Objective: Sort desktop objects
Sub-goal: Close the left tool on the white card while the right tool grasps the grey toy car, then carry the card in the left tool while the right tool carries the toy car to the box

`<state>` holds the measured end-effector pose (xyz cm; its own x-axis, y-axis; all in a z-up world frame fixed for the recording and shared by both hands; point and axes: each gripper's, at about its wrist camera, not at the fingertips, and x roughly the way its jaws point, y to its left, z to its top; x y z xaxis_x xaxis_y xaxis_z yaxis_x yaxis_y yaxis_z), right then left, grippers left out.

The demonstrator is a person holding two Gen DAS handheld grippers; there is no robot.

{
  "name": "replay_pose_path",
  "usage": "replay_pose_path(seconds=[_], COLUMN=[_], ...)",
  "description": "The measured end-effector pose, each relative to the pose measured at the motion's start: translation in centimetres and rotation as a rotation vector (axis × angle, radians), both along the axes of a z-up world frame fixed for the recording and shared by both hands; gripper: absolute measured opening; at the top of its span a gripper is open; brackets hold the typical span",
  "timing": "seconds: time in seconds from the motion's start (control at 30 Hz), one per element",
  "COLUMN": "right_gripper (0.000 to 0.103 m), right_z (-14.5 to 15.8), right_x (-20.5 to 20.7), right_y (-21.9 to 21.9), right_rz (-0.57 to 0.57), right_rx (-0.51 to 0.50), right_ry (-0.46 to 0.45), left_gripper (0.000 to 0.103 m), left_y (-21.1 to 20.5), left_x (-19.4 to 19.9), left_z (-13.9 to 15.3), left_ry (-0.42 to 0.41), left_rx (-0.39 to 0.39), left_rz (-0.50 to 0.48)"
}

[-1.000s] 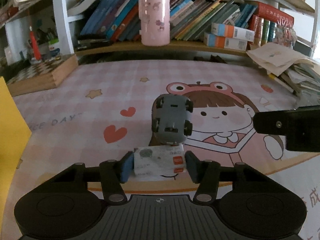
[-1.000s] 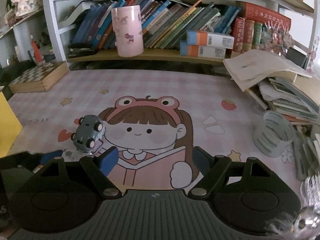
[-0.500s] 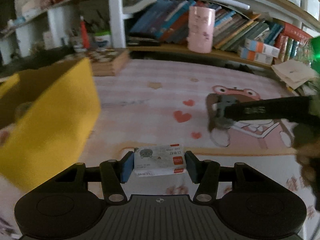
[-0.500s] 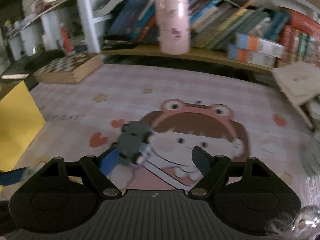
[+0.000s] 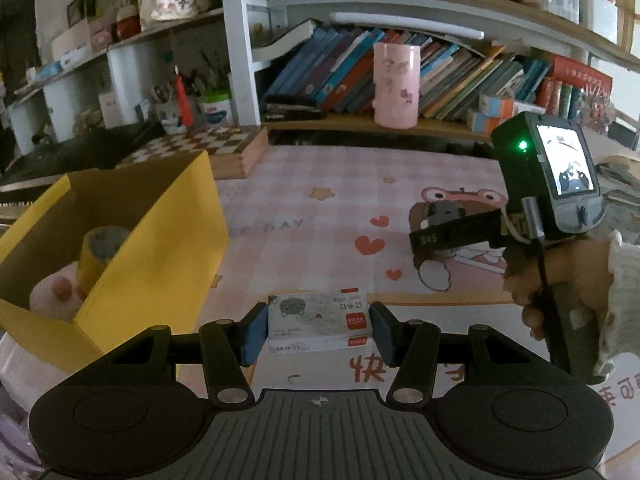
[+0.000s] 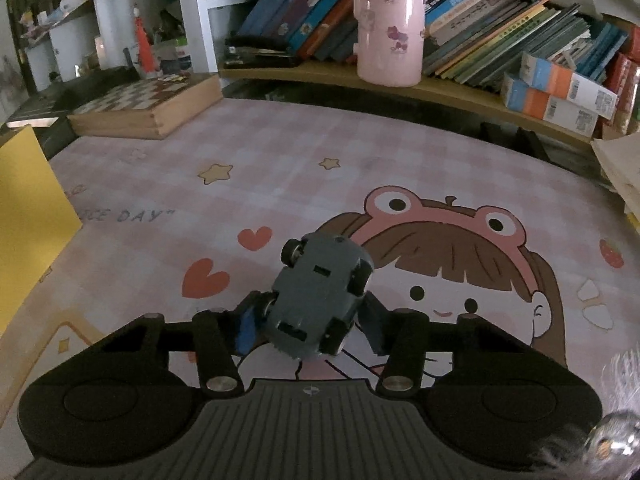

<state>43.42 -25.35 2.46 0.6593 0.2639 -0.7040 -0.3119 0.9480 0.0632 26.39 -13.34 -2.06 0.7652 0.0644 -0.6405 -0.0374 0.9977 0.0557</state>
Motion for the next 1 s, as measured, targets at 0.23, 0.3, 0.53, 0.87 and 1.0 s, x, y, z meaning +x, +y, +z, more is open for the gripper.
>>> replay_pose_path(seconds=[0.23,0.3,0.53,0.87,1.0], right_gripper=[0.045,0.045,0.044,0.044,0.044], right_z=[1.4,1.8,3.5,6.3,7.3], right_x=[-2.1,-2.8,-5.7,-11.5,-13.8], right_y=[-0.8,-1.2,-2.1,-2.2,-1.8], right_rz=[-0.005,-0.011,-0.028,-0.072,-0.103], right_rx=[0.018,0.021,0.033,0.04,0.043], right_ry=[-0.033,-0.041,-0.064,-0.108,-0.123], left_gripper=[0.054,0.054,0.054,0.054,0.054], left_y=[0.0,0.0,0.4,1.6,2.8], left_x=[-0.7,-0.9,-1.8,-4.1,-5.3], left_z=[0.2,0.3,1.0,1.9,2.3], left_ry=[-0.026,-0.035,-0.081,-0.124,-0.148], left_rx=[-0.012,-0.019,-0.044,-0.078,-0.089], left_rz=[-0.023,-0.032,-0.061,-0.156,-0.182])
